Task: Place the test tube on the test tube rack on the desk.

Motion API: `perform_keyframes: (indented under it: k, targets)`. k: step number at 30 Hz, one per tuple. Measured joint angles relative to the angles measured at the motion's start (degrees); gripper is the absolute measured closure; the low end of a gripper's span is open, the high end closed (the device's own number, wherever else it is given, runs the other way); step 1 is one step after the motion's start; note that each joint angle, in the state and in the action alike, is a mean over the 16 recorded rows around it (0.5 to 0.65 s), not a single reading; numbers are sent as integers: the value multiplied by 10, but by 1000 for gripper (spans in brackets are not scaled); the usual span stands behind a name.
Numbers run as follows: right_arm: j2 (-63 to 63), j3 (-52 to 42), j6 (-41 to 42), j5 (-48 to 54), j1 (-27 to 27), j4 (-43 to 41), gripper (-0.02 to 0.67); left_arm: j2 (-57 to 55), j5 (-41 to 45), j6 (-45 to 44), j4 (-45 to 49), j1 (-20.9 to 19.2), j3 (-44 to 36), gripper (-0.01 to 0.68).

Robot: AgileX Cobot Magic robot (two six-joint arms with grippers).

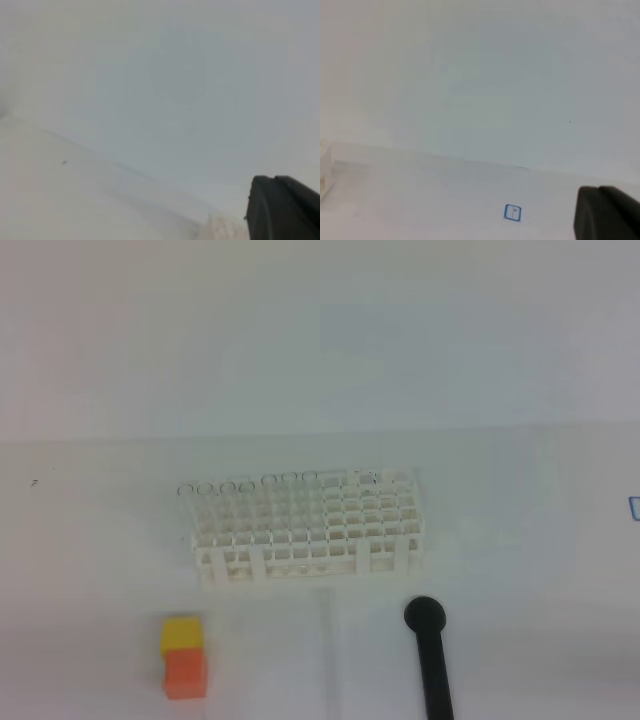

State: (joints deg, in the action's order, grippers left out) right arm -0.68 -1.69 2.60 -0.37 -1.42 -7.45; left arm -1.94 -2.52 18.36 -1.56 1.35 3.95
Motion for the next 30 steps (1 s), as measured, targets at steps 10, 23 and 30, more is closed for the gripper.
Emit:
perform_keyframes:
  k: [10, 23, 30]
  targets:
    - [0, 0, -1, -12, 0, 3, 650, -130, 58, -34, 32, 0, 151, 674]
    - [0, 1, -2, -46, 0, 5, 650, -303, 56, -69, 55, 3, 265, 674]
    - [0, 10, -3, -49, 0, 7, 650, -354, 95, -110, 69, 43, 299, 674]
